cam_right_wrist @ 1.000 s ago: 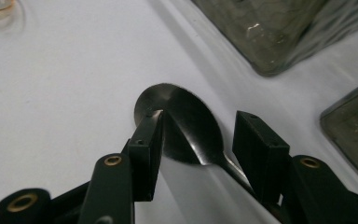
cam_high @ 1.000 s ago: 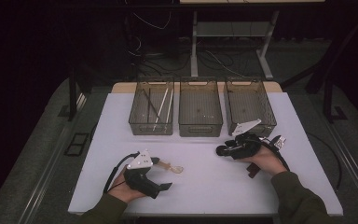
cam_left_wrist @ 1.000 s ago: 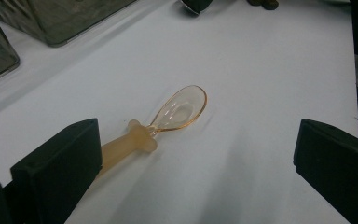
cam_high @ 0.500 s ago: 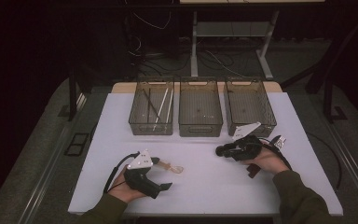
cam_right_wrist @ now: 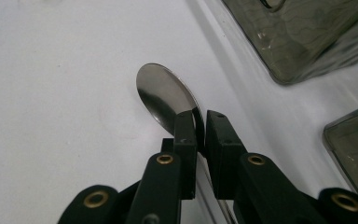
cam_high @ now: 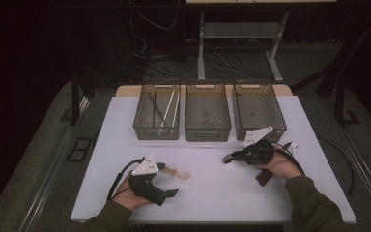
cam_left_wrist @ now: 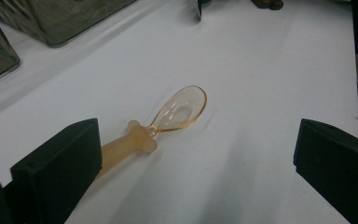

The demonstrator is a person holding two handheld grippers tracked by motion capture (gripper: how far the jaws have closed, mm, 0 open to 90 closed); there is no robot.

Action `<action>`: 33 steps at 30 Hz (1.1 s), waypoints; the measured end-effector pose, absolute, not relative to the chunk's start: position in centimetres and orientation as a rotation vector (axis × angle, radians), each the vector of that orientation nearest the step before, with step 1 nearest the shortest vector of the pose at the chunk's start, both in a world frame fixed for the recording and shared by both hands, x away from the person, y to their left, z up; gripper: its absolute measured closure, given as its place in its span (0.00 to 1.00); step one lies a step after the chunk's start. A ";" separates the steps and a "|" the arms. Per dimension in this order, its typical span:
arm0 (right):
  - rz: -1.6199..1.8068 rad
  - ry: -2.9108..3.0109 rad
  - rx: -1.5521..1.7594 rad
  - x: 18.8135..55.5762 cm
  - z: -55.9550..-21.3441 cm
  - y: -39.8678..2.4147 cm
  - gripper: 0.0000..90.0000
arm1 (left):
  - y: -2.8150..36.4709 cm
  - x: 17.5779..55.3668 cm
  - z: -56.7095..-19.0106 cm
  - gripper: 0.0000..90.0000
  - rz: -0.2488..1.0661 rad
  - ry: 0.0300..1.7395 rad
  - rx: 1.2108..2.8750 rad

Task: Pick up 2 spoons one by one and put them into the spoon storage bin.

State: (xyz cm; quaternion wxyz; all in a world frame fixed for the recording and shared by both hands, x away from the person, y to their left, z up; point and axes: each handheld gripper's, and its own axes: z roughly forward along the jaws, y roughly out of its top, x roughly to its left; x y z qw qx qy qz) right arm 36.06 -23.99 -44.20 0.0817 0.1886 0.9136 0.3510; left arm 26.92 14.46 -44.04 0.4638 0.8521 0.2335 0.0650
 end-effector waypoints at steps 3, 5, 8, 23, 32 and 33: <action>1.070 2.740 0.550 36.1 -44.2 -24.2 0.96 | 14.5 26.9 -44.0 0.00 0.160 0.572 2.095; 1.084 2.743 0.544 36.2 -44.1 -24.3 0.97 | 14.5 26.9 -44.0 0.00 0.160 0.572 2.095; 1.112 2.739 0.556 36.3 -44.1 -24.3 0.99 | 14.5 26.9 -44.0 0.00 0.160 0.573 2.094; 1.185 2.600 0.624 36.5 -42.5 -24.4 0.99 | 14.4 26.9 -44.0 0.00 0.159 0.578 2.089; 1.262 2.491 0.731 36.5 -41.3 -24.5 0.99 | 14.4 26.9 -44.1 0.00 0.165 0.579 2.072; 1.280 2.472 0.745 36.5 -41.2 -24.6 0.99 | 14.5 27.0 -44.1 0.00 0.165 0.580 2.071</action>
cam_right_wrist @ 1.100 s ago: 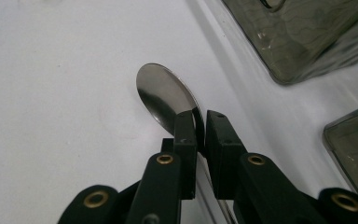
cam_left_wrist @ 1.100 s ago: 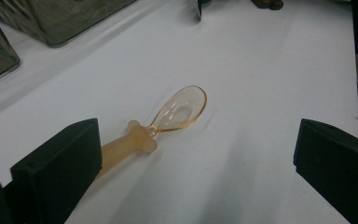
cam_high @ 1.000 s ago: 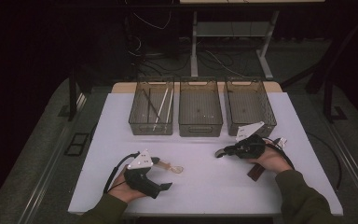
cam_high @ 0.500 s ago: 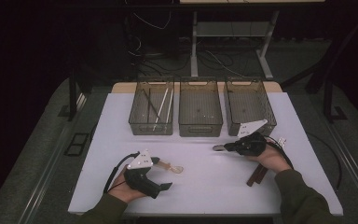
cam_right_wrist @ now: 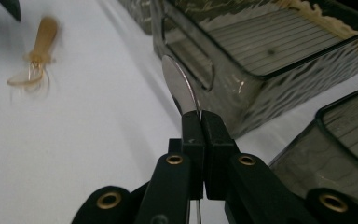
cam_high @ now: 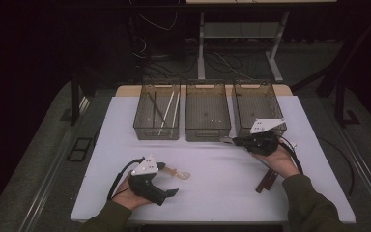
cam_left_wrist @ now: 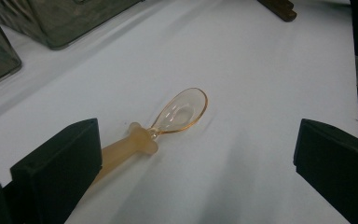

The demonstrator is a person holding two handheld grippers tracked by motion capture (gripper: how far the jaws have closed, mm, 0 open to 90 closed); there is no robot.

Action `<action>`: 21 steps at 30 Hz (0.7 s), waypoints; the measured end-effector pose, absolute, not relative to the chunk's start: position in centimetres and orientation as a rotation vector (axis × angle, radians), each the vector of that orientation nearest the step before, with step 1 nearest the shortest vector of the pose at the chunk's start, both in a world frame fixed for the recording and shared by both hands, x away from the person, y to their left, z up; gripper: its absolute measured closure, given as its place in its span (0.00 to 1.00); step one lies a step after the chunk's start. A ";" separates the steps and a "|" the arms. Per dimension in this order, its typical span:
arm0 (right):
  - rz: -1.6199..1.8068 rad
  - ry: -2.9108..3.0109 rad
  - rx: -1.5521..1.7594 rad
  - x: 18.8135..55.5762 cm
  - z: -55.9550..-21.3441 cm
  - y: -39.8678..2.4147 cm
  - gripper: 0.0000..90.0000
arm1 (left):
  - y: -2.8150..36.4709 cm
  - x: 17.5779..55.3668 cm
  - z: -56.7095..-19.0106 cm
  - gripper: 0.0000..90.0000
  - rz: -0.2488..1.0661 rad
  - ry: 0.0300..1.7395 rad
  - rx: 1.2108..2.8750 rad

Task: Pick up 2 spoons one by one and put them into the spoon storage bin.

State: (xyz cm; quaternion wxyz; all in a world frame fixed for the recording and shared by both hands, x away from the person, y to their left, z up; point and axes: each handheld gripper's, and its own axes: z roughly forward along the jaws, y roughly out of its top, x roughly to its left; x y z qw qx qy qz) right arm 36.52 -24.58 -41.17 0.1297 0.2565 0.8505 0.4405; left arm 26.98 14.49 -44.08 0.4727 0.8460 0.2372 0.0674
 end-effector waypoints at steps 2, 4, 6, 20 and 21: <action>1.314 2.444 0.784 36.5 -40.9 -24.7 0.99 | 14.6 27.0 -44.1 0.00 0.162 0.578 2.069; 1.335 2.416 0.814 36.5 -40.7 -24.8 0.99 | 14.6 27.1 -44.1 0.00 0.164 0.577 2.067; 1.354 2.391 0.841 36.6 -40.5 -24.8 0.99 | 14.6 27.1 -44.1 0.00 0.164 0.578 2.070; 1.413 2.278 0.921 37.2 -38.5 -24.0 0.99 | 14.6 27.1 -44.1 0.00 0.166 0.582 2.068; 1.415 2.269 0.924 37.3 -38.3 -23.9 0.99 | 14.6 27.1 -44.1 0.00 0.165 0.582 2.068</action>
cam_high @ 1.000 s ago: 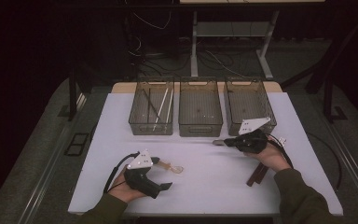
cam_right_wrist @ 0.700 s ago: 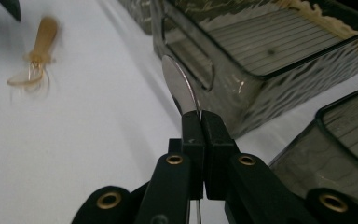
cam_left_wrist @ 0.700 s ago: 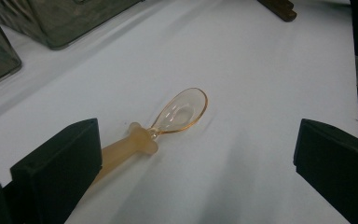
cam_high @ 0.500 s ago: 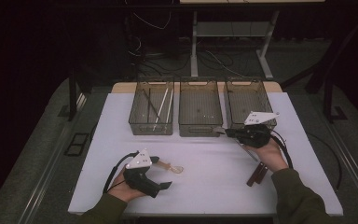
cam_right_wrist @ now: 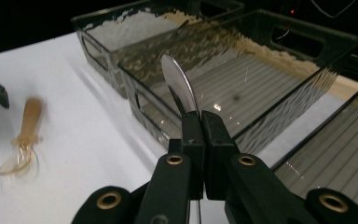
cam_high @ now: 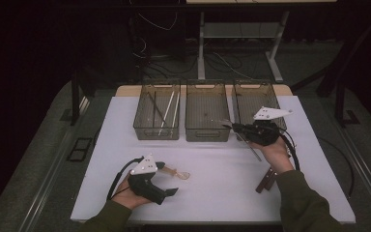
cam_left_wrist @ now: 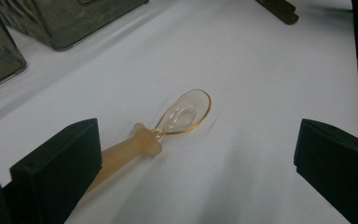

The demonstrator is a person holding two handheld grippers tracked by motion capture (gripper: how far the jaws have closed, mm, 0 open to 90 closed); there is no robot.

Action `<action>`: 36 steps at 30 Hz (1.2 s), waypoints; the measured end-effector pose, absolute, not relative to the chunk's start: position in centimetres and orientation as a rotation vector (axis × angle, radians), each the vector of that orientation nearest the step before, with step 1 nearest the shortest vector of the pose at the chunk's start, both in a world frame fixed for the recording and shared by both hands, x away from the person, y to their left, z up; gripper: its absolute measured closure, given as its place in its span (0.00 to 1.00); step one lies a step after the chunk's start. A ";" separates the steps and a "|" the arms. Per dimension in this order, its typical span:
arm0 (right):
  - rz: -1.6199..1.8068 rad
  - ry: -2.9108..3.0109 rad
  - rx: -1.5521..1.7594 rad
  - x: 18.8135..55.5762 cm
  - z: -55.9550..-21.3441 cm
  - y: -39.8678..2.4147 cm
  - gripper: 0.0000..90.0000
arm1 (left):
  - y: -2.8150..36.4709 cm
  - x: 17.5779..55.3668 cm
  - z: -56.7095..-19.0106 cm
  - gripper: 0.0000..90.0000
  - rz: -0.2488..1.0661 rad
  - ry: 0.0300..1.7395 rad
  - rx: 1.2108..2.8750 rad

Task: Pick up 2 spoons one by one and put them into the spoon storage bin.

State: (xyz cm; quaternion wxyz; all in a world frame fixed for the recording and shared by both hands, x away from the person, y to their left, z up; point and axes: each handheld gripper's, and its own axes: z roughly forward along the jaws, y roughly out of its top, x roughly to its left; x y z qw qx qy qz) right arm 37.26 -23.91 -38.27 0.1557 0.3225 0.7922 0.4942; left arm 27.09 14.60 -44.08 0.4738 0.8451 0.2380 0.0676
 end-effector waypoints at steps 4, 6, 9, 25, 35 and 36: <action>1.421 2.248 0.944 37.7 -37.6 -23.5 0.99 | 14.6 27.1 -44.1 0.00 0.165 0.580 2.069; 1.421 2.238 0.945 38.0 -37.2 -23.2 0.99 | 14.6 27.1 -44.1 0.00 0.164 0.579 2.069; 1.420 2.213 0.955 38.5 -36.5 -22.9 0.99 | 14.5 27.1 -44.1 0.00 0.164 0.572 2.071; 1.435 2.090 1.032 42.9 -33.7 -19.8 0.99 | 14.4 27.0 -44.1 0.00 0.159 0.573 2.065; 1.449 2.067 1.058 45.0 -33.1 -17.3 0.99 | 14.4 27.0 -44.0 0.00 0.163 0.561 2.069; 1.452 2.068 1.061 45.1 -33.1 -17.0 0.99 | 14.4 27.0 -44.0 0.00 0.162 0.558 2.069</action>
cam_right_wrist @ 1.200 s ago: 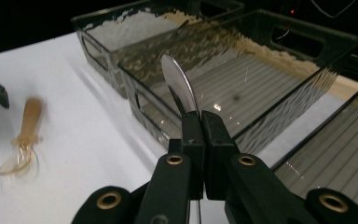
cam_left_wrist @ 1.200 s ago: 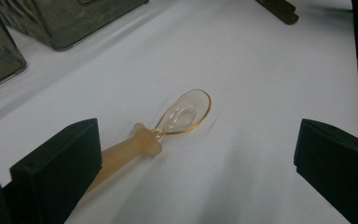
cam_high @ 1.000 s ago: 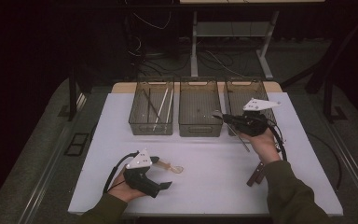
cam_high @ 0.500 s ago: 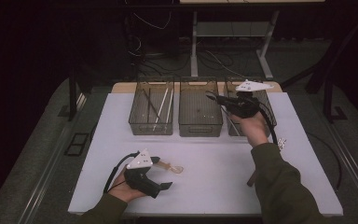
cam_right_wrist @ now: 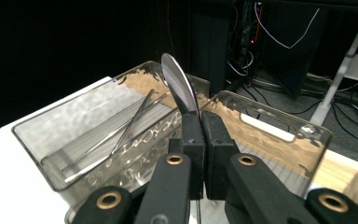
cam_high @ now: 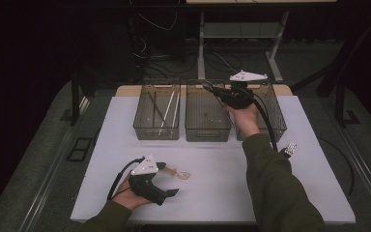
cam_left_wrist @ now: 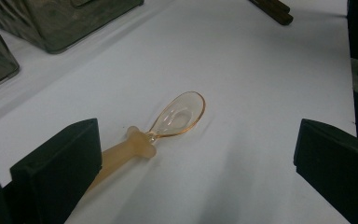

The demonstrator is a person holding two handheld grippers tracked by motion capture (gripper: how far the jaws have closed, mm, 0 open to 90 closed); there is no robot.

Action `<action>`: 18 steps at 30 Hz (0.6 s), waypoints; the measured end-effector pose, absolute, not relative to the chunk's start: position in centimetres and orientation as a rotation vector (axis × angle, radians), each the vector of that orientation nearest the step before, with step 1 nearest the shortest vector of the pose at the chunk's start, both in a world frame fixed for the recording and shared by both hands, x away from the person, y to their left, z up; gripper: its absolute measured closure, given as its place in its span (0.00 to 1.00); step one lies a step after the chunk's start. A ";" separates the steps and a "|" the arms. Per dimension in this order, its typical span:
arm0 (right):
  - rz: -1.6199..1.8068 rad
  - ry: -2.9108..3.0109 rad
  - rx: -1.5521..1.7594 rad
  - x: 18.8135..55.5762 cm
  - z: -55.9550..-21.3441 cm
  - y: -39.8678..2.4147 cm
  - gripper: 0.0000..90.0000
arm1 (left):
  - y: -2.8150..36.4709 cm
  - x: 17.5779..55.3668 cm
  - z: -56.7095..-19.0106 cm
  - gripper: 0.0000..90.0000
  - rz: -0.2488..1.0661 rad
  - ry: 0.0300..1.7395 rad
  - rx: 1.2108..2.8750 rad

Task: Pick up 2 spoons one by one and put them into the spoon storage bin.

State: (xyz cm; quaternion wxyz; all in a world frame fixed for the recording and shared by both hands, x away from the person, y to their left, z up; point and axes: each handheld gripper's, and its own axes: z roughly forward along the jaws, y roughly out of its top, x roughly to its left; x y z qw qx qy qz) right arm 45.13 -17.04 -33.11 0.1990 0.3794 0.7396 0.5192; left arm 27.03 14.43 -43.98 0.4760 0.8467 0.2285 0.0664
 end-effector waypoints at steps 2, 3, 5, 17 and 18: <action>1.448 2.073 1.060 45.5 -33.2 -16.5 0.99 | 14.5 27.0 -44.0 0.00 0.161 0.557 2.068; 1.445 2.075 1.059 45.7 -33.3 -16.3 0.99 | 14.5 27.0 -43.9 0.00 0.162 0.557 2.067; 1.440 2.075 1.066 46.1 -33.5 -15.9 0.99 | 14.5 27.0 -43.9 0.00 0.161 0.557 2.065; 1.328 2.150 1.143 47.0 -37.3 -15.3 0.99 | 14.5 27.0 -43.9 0.00 0.158 0.554 2.066; 1.321 2.154 1.150 47.0 -37.6 -15.4 0.99 | 14.5 27.0 -43.9 0.00 0.159 0.554 2.067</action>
